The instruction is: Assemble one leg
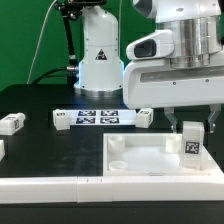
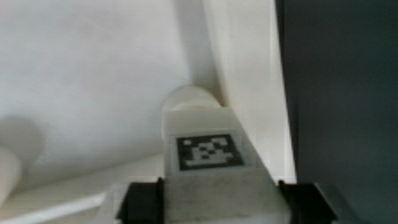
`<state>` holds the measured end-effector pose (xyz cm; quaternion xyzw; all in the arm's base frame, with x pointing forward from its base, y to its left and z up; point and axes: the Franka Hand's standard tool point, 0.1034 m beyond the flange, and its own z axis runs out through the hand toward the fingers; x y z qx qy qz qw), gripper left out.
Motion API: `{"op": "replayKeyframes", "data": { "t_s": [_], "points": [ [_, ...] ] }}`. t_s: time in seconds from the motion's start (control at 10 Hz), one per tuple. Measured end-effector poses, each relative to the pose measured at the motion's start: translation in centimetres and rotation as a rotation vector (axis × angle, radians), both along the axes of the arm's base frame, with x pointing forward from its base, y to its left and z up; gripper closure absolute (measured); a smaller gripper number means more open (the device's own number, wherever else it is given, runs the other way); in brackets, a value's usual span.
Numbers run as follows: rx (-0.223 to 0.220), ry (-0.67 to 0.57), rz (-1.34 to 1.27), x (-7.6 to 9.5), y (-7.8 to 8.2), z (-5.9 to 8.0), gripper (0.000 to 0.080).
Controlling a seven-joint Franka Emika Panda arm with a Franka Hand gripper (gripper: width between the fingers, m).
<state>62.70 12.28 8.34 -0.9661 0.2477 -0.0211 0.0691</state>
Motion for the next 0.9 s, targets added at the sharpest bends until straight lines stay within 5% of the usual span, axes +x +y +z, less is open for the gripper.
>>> {"op": "replayKeyframes", "data": {
  "t_s": [0.7, 0.9],
  "points": [
    [0.054, 0.049, -0.484, -0.06, 0.9, -0.09, 0.0495],
    [0.038, 0.046, -0.344, 0.12, 0.56, -0.12, 0.0268]
  ]
}}
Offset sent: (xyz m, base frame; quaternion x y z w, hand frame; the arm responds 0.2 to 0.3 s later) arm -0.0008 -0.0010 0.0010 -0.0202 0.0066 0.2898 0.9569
